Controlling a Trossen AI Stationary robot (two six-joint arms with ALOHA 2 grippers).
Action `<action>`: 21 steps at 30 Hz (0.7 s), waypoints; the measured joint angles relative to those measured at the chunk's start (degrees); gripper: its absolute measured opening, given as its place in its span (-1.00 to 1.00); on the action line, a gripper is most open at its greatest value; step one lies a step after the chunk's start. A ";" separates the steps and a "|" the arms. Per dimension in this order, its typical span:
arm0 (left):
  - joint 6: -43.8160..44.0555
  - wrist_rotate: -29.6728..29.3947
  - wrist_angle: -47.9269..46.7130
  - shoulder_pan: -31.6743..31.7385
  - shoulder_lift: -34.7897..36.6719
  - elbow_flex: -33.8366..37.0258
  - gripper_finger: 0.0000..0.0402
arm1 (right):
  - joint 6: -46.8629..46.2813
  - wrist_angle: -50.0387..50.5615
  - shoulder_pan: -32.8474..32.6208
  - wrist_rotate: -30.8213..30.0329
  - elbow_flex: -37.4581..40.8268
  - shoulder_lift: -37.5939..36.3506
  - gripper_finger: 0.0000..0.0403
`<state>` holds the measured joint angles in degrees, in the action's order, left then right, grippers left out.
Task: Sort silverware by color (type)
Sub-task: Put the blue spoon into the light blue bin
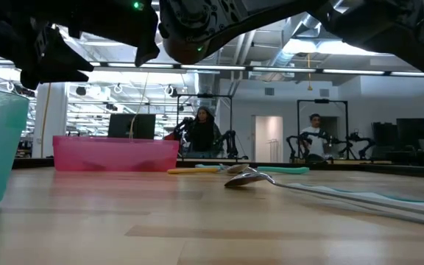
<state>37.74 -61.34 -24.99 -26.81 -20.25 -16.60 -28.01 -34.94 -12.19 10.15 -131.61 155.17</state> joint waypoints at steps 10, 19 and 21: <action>0.00 -0.04 0.00 0.00 0.01 0.00 -0.06 | -6.68 5.38 1.13 -4.98 0.00 0.00 -0.68; 0.00 -0.09 -0.59 0.00 0.02 0.00 -0.06 | -5.25 5.37 1.32 -5.30 -0.52 0.00 -0.68; 0.00 -0.17 -1.90 0.00 0.02 0.00 -0.06 | -5.16 5.84 1.69 -5.19 -0.52 0.00 -0.68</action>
<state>37.74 -61.52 -26.89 -26.81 -20.23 -16.60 -33.17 -29.09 -10.50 4.96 -132.14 155.17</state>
